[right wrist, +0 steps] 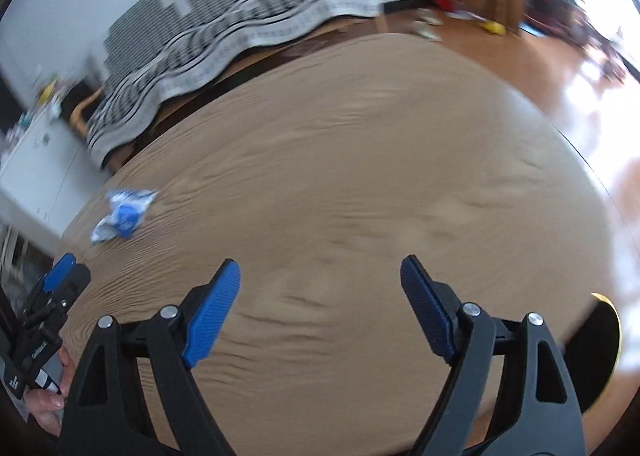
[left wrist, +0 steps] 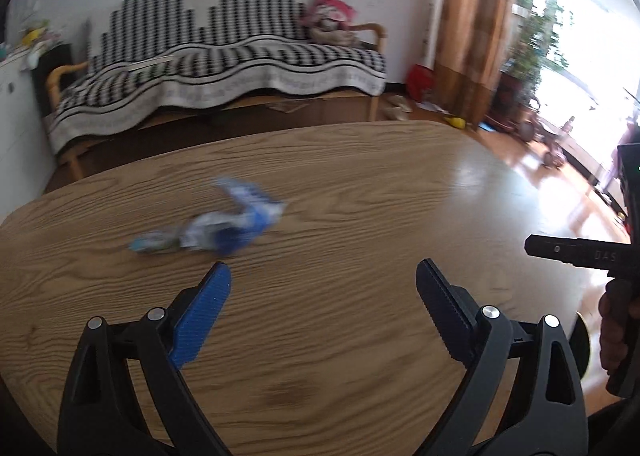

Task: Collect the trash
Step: 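Move both tools back over the table toward the remaining wrappers, then grasp the white-blue WIPES packet with the right gripper while the left gripper grasps the snack wrapper, then carry the WIPES packet and snack wrapper with both grippers over the bin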

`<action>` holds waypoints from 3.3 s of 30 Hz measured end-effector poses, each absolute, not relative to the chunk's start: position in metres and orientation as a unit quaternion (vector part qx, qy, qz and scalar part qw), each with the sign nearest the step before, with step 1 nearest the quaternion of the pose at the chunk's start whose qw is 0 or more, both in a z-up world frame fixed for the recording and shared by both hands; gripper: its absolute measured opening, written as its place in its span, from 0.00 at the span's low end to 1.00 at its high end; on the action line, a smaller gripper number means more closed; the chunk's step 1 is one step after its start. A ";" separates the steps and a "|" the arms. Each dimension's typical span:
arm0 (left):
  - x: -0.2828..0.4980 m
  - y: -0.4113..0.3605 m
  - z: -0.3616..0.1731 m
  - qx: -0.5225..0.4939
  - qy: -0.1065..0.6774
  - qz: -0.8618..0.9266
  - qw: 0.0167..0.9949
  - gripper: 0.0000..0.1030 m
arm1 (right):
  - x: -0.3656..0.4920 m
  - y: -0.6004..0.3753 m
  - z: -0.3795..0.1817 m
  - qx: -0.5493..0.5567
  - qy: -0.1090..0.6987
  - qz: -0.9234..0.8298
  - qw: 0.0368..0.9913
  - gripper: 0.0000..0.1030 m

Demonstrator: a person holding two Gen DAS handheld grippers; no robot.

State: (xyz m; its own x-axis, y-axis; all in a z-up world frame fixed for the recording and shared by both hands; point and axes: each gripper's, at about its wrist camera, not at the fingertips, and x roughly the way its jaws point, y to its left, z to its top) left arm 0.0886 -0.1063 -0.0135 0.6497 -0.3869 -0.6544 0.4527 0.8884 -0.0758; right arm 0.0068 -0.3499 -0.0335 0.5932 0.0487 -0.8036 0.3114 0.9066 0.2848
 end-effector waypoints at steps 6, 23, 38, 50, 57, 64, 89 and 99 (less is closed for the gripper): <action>0.120 -0.020 -0.025 0.010 0.366 -0.144 0.919 0.88 | 0.077 -0.271 -0.040 0.192 0.461 -0.013 0.866 0.77; 0.183 0.012 -0.057 0.031 0.378 -0.105 0.919 0.88 | 0.215 -0.171 -0.075 0.268 0.504 0.052 0.820 0.71; 0.217 -0.055 -0.072 0.137 0.371 -0.142 0.907 0.89 | 0.153 -0.224 -0.056 0.206 0.505 0.059 0.836 0.38; 0.242 -0.062 -0.085 0.099 0.430 -0.148 0.885 0.19 | 0.068 -0.281 -0.045 0.176 0.494 0.029 0.851 0.38; 0.207 -0.092 -0.061 0.087 0.430 -0.172 0.882 0.14 | 0.015 -0.323 -0.035 0.160 0.473 -0.012 0.866 0.38; 0.147 -0.166 -0.023 0.090 0.400 -0.248 0.878 0.14 | -0.063 -0.402 -0.025 0.178 0.443 -0.087 0.874 0.38; -0.194 -0.537 -0.097 0.207 0.389 -0.597 0.670 0.14 | -0.360 -0.632 -0.103 0.285 0.447 -0.382 0.757 0.38; -0.206 -0.568 -0.139 0.207 0.420 -0.610 0.639 0.15 | -0.361 -0.642 -0.122 0.284 0.470 -0.396 0.736 0.39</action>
State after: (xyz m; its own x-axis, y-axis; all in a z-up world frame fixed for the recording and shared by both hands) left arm -0.2062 -0.5684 -0.1390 -0.0976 -0.6053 -0.7900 0.9537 0.1699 -0.2481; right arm -0.3614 -0.6416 -0.1221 0.2435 -0.3165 -0.9168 0.8499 0.5251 0.0445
